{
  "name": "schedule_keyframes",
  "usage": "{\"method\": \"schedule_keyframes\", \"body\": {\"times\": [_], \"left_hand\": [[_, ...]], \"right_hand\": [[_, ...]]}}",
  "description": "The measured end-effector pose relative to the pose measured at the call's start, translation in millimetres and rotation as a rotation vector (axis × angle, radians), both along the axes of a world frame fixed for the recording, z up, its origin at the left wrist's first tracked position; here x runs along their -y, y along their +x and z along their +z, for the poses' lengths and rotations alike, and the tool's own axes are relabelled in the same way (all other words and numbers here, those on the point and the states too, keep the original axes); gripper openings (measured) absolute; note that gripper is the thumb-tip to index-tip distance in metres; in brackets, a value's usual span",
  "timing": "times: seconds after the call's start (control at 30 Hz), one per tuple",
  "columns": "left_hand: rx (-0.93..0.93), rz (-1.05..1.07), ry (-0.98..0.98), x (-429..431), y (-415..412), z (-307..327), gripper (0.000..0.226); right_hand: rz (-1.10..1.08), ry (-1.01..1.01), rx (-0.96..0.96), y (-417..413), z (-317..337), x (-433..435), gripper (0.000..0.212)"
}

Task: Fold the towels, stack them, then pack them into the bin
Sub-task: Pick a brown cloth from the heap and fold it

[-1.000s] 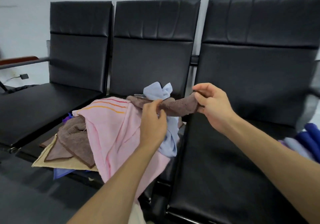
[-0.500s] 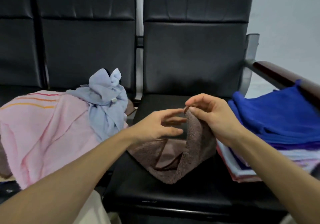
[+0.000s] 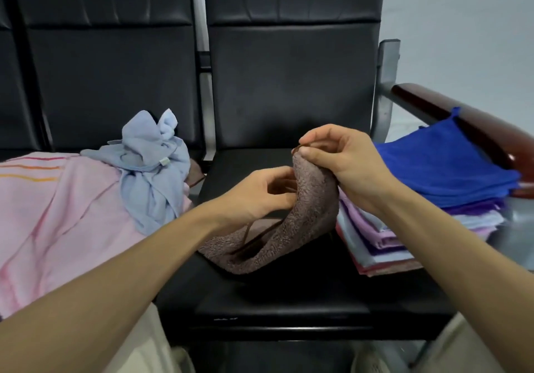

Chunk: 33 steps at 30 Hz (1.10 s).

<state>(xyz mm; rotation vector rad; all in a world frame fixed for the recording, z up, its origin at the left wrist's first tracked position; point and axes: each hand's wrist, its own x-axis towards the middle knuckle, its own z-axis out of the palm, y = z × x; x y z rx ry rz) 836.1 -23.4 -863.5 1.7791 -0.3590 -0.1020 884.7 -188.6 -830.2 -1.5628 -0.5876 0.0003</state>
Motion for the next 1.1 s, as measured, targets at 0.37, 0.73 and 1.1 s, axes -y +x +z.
{"method": "schedule_keyframes", "body": {"times": [0.37, 0.73, 1.1], "left_hand": [[0.019, 0.025, -0.074, 11, -2, 5, 0.031], [0.295, 0.238, -0.037, -3, 2, 19, 0.027], [0.139, 0.084, 0.294, -44, -10, 25, 0.039]], "right_hand": [[0.006, -0.025, 0.043, -3, 7, 0, 0.017], [-0.065, -0.012, 0.120, 0, 11, 11, 0.020], [-0.163, -0.295, 0.064, 6, 17, 14, 0.046]]}}
